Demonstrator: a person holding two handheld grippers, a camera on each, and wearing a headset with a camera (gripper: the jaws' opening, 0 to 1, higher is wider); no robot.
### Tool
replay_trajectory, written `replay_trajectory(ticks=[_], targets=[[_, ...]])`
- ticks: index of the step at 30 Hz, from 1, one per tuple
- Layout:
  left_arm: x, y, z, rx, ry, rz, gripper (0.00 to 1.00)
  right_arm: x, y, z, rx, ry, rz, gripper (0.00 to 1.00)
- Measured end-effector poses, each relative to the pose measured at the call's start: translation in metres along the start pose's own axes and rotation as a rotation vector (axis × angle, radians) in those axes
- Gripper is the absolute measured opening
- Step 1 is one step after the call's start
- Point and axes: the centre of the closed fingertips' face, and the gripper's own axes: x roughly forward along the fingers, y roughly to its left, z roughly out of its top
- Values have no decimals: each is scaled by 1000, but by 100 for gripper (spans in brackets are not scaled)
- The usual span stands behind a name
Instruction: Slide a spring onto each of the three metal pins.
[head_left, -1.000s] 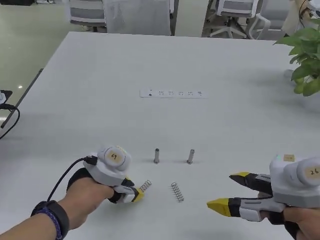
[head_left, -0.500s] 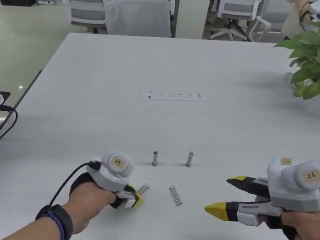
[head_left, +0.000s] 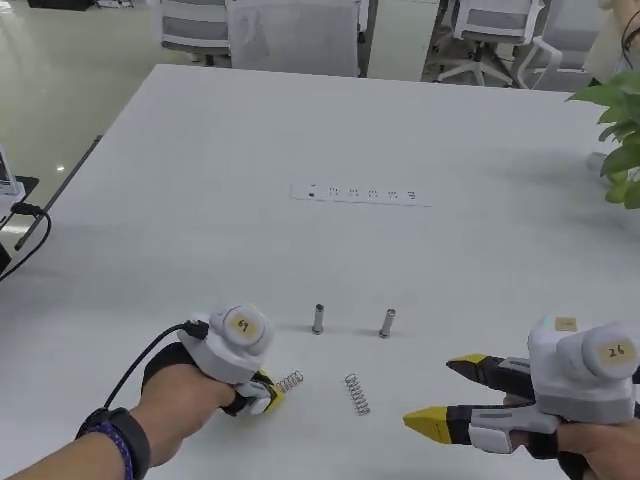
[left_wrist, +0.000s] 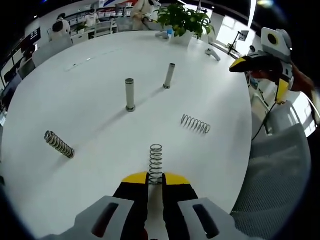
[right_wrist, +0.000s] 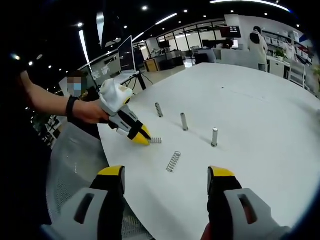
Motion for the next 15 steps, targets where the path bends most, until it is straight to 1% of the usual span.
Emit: replay_trajectory(ticks=[4, 7, 9, 13, 15], targets=[[-8, 4, 0, -17, -19, 6, 2, 7, 6, 3, -6, 0, 32, 64], [-13, 6, -3, -23, -21, 16, 2, 11, 9, 4, -14, 7, 49, 64], [-14, 8, -7, -25, -17, 21, 2, 13, 11, 4, -18, 11, 56, 63], [-14, 7, -19, -17, 10, 30, 2, 15, 12, 5, -24, 16, 66, 63], [-13, 6, -24, -19, 16, 31, 2, 16, 12, 4, -27, 19, 68, 63]])
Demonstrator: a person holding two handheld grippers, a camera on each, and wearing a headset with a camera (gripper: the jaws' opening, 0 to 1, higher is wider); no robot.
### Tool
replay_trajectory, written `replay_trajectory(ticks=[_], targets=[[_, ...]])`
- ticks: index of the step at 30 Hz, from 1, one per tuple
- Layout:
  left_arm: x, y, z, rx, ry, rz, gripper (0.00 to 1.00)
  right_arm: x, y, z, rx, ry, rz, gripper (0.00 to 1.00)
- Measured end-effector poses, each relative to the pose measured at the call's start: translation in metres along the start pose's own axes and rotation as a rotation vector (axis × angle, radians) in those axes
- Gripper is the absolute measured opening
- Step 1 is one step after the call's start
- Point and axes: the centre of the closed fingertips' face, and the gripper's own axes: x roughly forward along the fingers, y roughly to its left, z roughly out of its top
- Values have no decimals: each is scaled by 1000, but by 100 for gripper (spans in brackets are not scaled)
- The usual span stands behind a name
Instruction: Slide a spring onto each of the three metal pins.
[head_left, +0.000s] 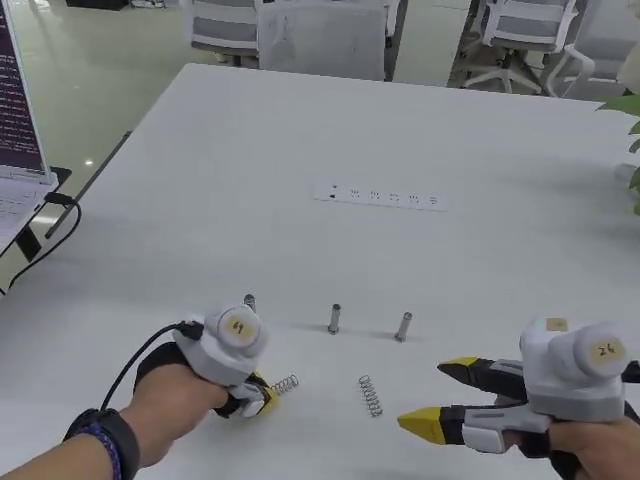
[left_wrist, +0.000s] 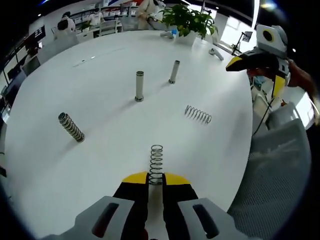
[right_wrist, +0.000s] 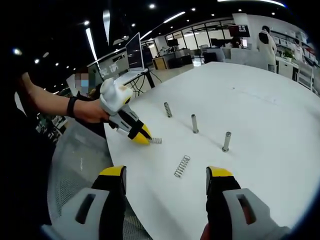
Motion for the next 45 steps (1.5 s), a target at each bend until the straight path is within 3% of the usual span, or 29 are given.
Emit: replay_trajectory(ticks=[3, 14, 16, 22, 32, 45], targets=[[2, 0, -6, 7, 24, 6, 2, 0, 0, 0, -2, 3, 2, 63], [4, 0, 1, 5, 27, 11, 6, -2, 0, -3, -3, 6, 0, 63], [5, 4, 0, 46, 41, 24, 3, -2, 1, -4, -2, 8, 1, 63], [3, -2, -1, 62, 60, -7, 2, -1, 3, -6, -1, 12, 6, 63], [-3, -7, 3, 4, 8, -30, 2, 3, 6, -3, -9, 8, 33, 61], [-21, -5, 7, 15, -35, -26, 2, 16, 16, 3, -22, 14, 92, 59]])
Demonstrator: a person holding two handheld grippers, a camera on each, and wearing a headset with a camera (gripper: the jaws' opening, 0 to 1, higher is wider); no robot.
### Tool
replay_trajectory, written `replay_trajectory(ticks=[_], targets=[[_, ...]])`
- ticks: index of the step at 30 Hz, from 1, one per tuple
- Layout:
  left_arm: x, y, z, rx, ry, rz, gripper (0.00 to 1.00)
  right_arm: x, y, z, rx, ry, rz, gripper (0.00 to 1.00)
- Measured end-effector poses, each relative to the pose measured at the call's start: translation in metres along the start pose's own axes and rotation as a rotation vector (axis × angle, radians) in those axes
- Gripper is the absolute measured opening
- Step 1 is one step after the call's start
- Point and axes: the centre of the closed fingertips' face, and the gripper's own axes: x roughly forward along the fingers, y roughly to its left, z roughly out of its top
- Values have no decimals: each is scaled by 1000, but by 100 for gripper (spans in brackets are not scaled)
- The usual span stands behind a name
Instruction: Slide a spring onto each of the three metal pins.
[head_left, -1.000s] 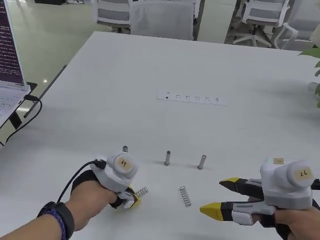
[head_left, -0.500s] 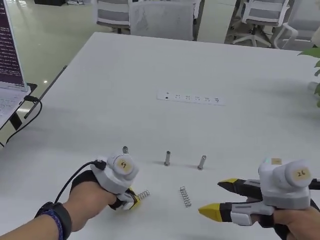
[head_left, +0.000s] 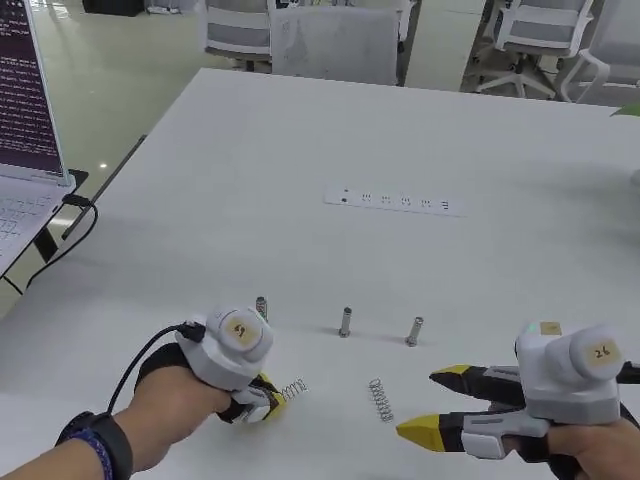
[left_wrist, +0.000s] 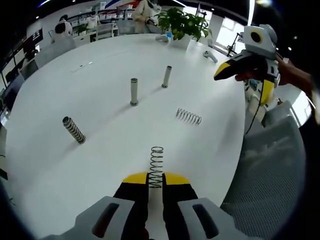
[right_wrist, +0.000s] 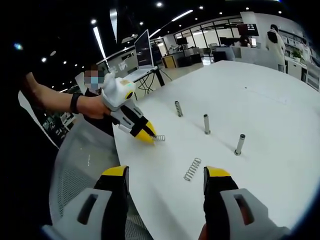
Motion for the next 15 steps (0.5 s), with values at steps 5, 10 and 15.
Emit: replay_trajectory(ticks=[5, 10, 15], targets=[[-8, -1, 5, 15, -23, -1, 2, 6, 2, 5, -16, 3, 24, 58], [-18, -3, 12, 33, -48, -2, 2, 13, 5, 12, -35, 6, 52, 56], [-25, -4, 16, 46, -64, -1, 2, 21, 8, 17, -55, 11, 80, 55]])
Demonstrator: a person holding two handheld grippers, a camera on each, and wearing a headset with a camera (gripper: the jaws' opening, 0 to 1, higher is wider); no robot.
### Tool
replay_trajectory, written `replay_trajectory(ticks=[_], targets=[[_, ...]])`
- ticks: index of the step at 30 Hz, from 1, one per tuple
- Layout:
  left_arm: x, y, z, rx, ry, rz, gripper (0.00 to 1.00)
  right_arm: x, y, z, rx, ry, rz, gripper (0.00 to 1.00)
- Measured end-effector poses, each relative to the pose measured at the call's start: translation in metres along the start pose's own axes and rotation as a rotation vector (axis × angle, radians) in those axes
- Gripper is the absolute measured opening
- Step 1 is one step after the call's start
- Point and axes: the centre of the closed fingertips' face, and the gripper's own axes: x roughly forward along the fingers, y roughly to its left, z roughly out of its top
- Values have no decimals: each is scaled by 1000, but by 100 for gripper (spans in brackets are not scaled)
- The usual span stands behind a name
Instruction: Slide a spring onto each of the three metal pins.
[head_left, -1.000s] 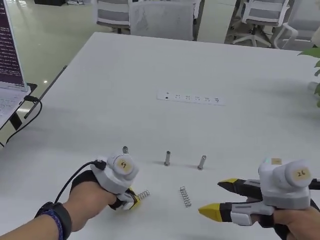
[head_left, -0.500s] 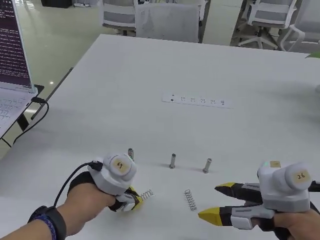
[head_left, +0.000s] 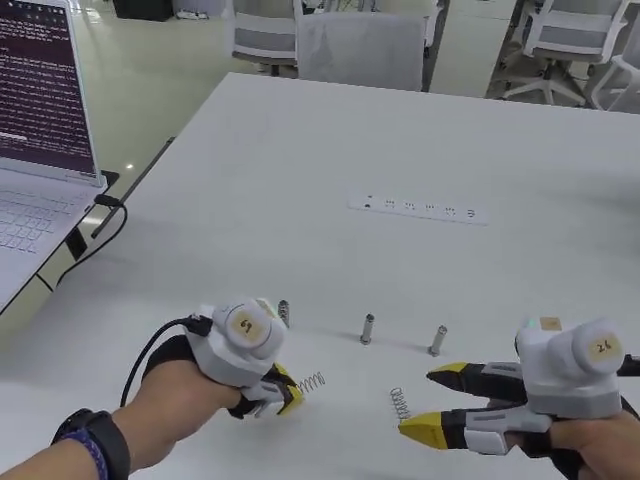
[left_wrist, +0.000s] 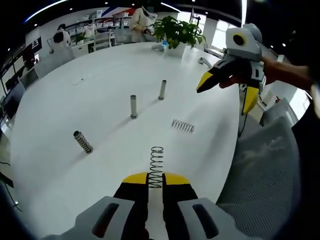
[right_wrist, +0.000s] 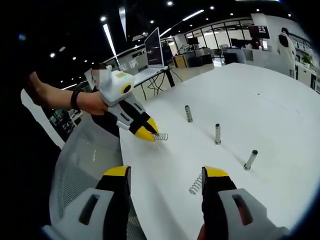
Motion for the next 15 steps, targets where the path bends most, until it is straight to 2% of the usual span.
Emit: replay_trajectory(ticks=[15], targets=[[-21, -10, 15, 46, -55, -8, 2, 22, 12, 12, -62, 23, 95, 50]])
